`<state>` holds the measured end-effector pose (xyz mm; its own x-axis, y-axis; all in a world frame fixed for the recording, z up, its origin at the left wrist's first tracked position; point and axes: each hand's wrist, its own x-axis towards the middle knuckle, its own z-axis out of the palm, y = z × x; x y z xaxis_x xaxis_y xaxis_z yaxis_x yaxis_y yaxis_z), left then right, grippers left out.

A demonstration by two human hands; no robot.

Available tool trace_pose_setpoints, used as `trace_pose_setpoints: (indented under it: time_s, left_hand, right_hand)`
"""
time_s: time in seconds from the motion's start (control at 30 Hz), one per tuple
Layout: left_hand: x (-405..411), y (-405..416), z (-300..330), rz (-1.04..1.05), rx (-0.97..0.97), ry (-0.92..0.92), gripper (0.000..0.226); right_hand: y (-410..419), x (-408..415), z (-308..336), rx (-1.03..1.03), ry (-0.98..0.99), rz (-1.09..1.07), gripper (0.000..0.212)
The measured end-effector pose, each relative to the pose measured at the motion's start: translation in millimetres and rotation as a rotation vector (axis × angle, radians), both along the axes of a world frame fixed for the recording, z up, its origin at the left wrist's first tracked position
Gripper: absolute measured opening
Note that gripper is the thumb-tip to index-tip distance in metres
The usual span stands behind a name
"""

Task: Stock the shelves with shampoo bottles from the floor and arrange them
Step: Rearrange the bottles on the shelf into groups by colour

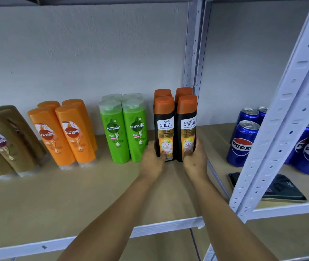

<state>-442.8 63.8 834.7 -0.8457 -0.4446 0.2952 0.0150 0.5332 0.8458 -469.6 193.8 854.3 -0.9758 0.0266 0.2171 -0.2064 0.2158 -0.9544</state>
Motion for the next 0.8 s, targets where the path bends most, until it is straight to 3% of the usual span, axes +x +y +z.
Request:
trace_pose_setpoints:
  time_s: [0.8]
  left_hand:
    - [-23.1, 5.2, 0.9, 0.087, -0.012, -0.016, 0.035]
  right_hand:
    - [-12.0, -23.3, -5.1, -0.001, 0.031, -0.055, 0.046]
